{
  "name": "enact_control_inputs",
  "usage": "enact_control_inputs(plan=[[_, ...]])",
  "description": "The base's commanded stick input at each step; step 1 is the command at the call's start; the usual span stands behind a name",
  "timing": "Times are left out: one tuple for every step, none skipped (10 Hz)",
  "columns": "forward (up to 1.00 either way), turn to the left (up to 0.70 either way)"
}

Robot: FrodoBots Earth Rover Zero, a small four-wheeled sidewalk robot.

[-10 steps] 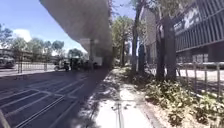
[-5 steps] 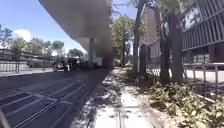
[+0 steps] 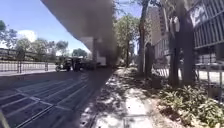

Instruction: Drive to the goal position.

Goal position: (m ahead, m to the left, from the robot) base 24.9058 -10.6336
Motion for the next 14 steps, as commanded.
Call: enact_control_inputs(plan=[[0.45,0.0],[0.45,0.0],[0.45,0.0],[0.45,0.0],[0.45,0.0],[0.45,0.0],[0.45,0.0],[0.45,0.0],[0.45,0.0],[0.45,0.0],[0.45,0.0],[0.45,0.0],[0.45,0.0],[0.45,0.0]])
